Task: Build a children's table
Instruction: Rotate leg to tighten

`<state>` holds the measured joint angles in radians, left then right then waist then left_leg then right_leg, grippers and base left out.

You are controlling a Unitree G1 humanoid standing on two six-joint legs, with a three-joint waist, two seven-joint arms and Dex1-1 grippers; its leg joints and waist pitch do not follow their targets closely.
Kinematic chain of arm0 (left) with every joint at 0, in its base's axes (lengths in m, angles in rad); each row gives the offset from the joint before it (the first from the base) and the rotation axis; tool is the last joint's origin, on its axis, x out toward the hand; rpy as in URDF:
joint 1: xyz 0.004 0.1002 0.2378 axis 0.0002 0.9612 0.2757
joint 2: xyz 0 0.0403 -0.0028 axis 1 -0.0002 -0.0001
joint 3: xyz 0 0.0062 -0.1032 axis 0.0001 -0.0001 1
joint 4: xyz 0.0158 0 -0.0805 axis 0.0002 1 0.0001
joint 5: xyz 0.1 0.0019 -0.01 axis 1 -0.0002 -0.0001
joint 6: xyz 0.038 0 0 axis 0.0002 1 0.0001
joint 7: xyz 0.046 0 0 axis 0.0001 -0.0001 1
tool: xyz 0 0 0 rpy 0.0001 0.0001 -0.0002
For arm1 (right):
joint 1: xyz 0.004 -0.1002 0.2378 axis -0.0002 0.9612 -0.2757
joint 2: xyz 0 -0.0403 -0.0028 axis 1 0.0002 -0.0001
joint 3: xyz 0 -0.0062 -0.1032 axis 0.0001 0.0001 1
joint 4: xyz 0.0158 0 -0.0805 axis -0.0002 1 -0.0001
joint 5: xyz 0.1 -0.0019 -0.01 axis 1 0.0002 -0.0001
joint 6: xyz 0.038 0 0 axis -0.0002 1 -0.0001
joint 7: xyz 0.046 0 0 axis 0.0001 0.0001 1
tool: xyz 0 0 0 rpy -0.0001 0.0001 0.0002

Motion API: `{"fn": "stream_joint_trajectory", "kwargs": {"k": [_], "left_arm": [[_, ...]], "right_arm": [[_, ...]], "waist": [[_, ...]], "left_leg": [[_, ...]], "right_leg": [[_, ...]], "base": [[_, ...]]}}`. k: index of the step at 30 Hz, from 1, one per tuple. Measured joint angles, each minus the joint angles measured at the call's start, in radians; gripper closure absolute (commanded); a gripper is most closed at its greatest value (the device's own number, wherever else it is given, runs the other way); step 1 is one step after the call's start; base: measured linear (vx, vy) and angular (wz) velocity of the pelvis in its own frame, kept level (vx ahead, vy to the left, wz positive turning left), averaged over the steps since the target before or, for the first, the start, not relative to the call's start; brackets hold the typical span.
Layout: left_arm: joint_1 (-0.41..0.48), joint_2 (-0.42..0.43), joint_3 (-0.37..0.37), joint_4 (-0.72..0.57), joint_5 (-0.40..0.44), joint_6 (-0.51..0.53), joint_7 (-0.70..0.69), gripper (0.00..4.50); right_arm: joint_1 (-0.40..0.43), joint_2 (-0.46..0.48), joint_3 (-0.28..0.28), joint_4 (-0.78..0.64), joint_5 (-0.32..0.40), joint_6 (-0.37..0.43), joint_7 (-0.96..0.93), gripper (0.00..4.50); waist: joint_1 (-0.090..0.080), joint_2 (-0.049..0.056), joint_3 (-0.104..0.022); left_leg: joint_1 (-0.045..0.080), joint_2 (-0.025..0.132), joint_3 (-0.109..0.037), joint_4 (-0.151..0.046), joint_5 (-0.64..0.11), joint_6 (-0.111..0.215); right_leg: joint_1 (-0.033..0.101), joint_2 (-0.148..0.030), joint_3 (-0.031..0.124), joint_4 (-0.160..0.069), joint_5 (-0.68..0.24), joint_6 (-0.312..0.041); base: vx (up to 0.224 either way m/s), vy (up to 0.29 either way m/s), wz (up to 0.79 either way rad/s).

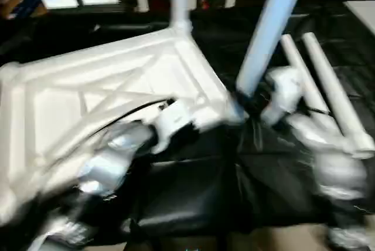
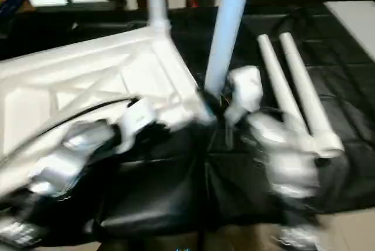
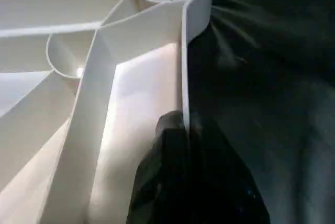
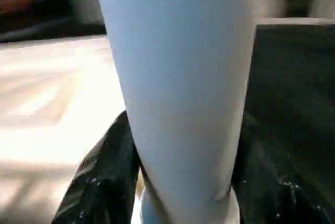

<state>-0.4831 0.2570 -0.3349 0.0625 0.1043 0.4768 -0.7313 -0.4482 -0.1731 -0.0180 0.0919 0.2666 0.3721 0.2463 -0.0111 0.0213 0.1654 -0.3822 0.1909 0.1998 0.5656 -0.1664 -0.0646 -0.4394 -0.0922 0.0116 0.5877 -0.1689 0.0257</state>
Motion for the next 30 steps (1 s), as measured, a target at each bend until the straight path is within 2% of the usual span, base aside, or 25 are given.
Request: {"fn": "stream_joint_trajectory", "kwargs": {"k": [4,6,9,11,14,15,18,20,22,25,30], "left_arm": [[-0.033,-0.069,-0.005,0.048,0.027,0.051,0.082,4.50],[-0.039,-0.083,-0.005,0.062,0.033,0.052,0.095,4.50],[-0.039,-0.075,-0.008,0.063,0.038,0.038,0.095,4.50],[-0.033,-0.059,-0.018,0.058,0.038,0.011,0.088,4.50],[-0.002,0.000,-0.027,0.022,0.021,-0.064,0.008,4.50],[0.010,0.026,-0.033,0.005,0.005,-0.101,-0.039,4.50],[0.034,0.063,-0.024,-0.025,-0.022,-0.134,-0.098,4.50],[0.053,0.081,-0.013,-0.053,-0.043,-0.136,-0.133,4.50],[0.068,0.103,-0.007,-0.078,-0.073,-0.135,-0.164,4.50],[0.078,0.122,0.000,-0.093,-0.091,-0.143,-0.186,4.50],[0.090,0.144,0.003,-0.088,-0.095,-0.176,-0.207,4.50]], "right_arm": [[-0.069,0.094,-0.009,0.146,-0.049,-0.100,-0.168,2.54],[-0.095,0.114,-0.011,0.202,-0.060,-0.139,-0.179,2.54],[-0.097,0.106,-0.016,0.208,-0.067,-0.157,-0.131,2.54],[-0.088,0.074,-0.014,0.201,-0.065,-0.168,-0.071,1.98],[-0.042,0.001,-0.013,0.165,-0.014,-0.159,0.062,1.78],[-0.021,-0.037,-0.009,0.139,0.016,-0.142,0.131,1.65],[0.025,-0.157,0.014,0.051,0.071,-0.101,0.296,1.32],[0.054,-0.244,0.025,-0.007,0.083,-0.090,0.397,1.07],[0.078,-0.298,0.025,-0.049,0.086,-0.090,0.474,1.07],[0.097,-0.315,0.011,-0.072,0.120,-0.084,0.529,1.07],[0.130,-0.341,0.003,-0.101,0.178,-0.059,0.590,1.51]], "waist": [[-0.005,-0.005,-0.005],[-0.009,-0.006,-0.005],[-0.009,-0.005,-0.005],[-0.007,-0.005,-0.005],[0.004,0.000,-0.003],[0.017,0.004,-0.001],[0.031,0.016,0.000],[0.041,0.024,-0.001],[0.046,0.025,-0.001],[0.047,0.025,-0.001],[0.043,0.025,0.000]], "left_leg": [[0.000,-0.002,-0.004,-0.002,0.000,0.000],[0.000,-0.004,-0.005,-0.003,0.000,0.000],[-0.003,-0.004,-0.008,-0.005,0.000,0.000],[-0.003,-0.005,-0.007,-0.006,0.000,0.001],[-0.003,-0.005,-0.005,-0.010,0.000,0.001],[-0.005,-0.005,-0.003,-0.010,0.000,0.001],[-0.008,-0.001,0.001,-0.013,0.000,0.001],[-0.008,0.001,0.002,-0.014,0.005,0.008],[-0.009,0.001,0.002,-0.016,0.003,0.011],[-0.014,0.000,0.004,-0.015,0.001,0.014],[-0.015,0.001,0.003,-0.007,0.000,0.015]], "right_leg": [[0.003,0.000,-0.002,-0.014,0.000,0.000],[0.004,0.000,-0.002,-0.021,0.000,0.000],[0.003,0.000,-0.005,-0.030,0.000,0.000],[0.002,0.000,-0.003,-0.029,0.001,0.000],[0.001,0.000,-0.001,-0.029,0.018,-0.001],[0.000,0.000,0.000,-0.028,0.028,-0.001],[-0.003,0.000,-0.001,-0.026,0.031,-0.004],[-0.004,0.001,-0.001,-0.024,0.025,0.002],[-0.006,0.001,-0.002,-0.022,0.020,-0.001],[-0.014,0.000,-0.002,-0.015,0.016,-0.007],[-0.014,0.000,-0.001,-0.012,0.015,-0.009]], "base": [[-0.015,0.001,0.00],[0.000,0.000,0.00],[0.000,0.000,0.00],[0.000,0.000,0.00],[0.000,0.000,0.00],[0.000,0.000,0.00],[0.050,-0.015,0.04],[0.086,-0.009,0.00],[0.079,-0.005,-0.01],[0.019,-0.003,0.00],[0.000,0.000,0.00]]}}
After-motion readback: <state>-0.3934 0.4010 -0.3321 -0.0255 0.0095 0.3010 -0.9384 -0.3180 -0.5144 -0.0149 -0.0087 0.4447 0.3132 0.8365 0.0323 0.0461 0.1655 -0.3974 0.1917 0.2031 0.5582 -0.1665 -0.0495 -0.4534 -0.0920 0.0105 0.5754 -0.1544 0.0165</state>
